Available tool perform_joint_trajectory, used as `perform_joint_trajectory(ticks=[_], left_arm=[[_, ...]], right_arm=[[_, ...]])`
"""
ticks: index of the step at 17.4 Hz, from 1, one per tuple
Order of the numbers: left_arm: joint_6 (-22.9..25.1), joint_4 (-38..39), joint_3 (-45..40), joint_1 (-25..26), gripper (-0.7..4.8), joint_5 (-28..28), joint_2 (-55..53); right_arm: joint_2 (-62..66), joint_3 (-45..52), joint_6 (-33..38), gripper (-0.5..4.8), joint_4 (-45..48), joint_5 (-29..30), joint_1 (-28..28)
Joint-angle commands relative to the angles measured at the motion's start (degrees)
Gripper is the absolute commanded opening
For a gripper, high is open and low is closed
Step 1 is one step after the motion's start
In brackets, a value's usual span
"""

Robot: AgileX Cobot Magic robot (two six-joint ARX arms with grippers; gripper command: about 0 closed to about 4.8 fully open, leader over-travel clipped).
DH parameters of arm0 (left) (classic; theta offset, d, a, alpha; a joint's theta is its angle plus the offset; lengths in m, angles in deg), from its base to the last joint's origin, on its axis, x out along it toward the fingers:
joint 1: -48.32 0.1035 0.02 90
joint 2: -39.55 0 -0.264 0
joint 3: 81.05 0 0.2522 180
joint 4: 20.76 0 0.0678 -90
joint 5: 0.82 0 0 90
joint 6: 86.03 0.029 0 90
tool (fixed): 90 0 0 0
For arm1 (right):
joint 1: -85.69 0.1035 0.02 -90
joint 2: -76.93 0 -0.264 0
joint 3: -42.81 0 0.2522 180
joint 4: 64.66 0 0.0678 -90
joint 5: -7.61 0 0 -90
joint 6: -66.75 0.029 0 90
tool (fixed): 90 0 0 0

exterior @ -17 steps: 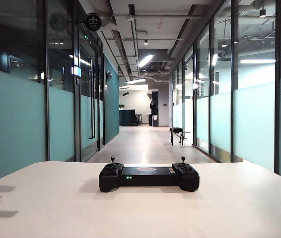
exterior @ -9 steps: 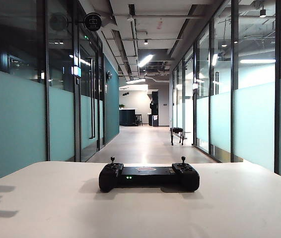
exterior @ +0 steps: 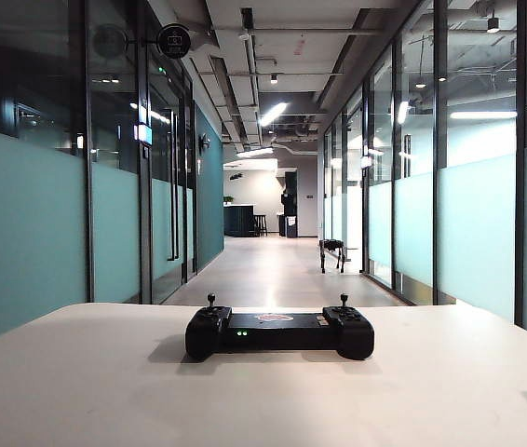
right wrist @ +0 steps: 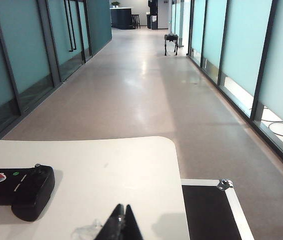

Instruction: Push the left joystick on the remote control sitting on the white table forward to make the robot dog walk in a straight line until it approaches the door.

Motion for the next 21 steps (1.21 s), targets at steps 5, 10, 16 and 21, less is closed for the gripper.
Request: perform_joint_trajectory(ticks=[5, 10, 16, 21], left_arm=[[2.3, -7.9, -0.6, 6.0, -0.06, 2.7, 5.7], [1.3, -17.5, -8.3, 6.3, -0.06, 2.8, 7.9], [-0.5, -15.0, -9.6, 6.8, -0.06, 5.4, 7.9], [1.0, -17.8, -9.6, 11.8, -0.06, 7.8, 7.9]], right_arm=[[-0.2, 0.5, -0.1, -0.04, 0.6, -0.1, 0.1], [-0.2, 0.5, -0.1, -0.04, 0.3, -0.1, 0.1], [-0.2, 0.5, -0.1, -0.04, 0.1, -0.1, 0.1], [-0.2, 0.5, -0.1, -0.04, -0.2, -0.1, 0.1]])
